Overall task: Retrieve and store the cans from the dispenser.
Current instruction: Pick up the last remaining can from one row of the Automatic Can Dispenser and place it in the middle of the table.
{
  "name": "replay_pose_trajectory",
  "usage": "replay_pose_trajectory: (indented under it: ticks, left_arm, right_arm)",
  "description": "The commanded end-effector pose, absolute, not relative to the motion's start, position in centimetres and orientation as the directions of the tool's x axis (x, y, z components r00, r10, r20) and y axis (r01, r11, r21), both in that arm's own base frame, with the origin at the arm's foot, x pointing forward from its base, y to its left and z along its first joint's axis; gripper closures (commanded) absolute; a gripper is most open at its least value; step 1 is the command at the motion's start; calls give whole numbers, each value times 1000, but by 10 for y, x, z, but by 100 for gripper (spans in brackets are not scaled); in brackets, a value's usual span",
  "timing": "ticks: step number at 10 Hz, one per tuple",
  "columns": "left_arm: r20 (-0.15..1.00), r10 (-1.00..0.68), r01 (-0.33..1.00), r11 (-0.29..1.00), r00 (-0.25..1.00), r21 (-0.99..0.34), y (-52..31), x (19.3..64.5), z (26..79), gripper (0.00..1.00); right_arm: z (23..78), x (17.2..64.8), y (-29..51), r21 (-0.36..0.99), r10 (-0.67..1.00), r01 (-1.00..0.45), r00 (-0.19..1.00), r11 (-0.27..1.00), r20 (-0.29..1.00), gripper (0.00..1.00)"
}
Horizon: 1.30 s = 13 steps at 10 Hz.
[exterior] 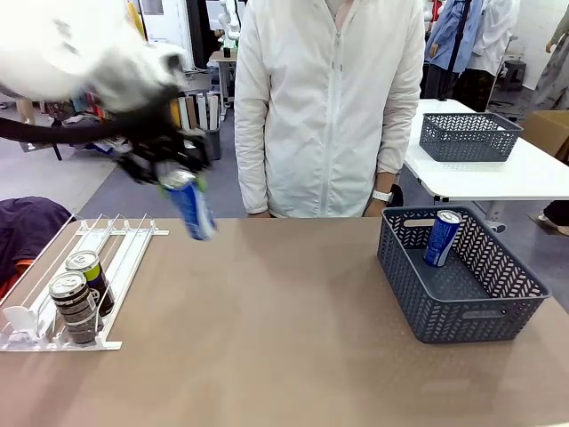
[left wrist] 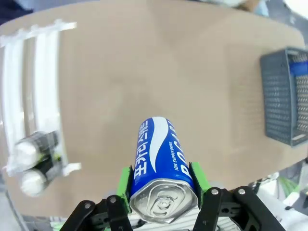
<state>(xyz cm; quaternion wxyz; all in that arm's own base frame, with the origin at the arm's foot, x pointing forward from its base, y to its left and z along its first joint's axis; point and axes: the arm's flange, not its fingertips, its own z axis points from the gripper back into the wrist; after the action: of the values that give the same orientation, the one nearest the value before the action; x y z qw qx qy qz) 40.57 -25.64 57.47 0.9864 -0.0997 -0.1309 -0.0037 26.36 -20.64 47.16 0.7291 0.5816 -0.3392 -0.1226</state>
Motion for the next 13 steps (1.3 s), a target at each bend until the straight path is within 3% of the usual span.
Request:
replay_pose_trajectory:
  ticks: [1,3,6,13]
  left_arm:
    - [281,-93,133,983,955,-128,-315,426,559,100]
    - [272,-166,198,976,948,-94,-390,435,508,100]
    - [176,-250,264,963,952,-60,-435,447,456,100]
    - [91,-239,244,969,967,-39,-444,464,421,100]
  right_arm:
    - [475,266,-205,931,-587,-235,726,278,358,0]
    - [475,266,-205,931,-587,-235,726,278,358,0]
    - [475,266,-205,931,-587,-235,726,278,358,0]
    - [475,266,-205,931,-587,-235,726,278,358,0]
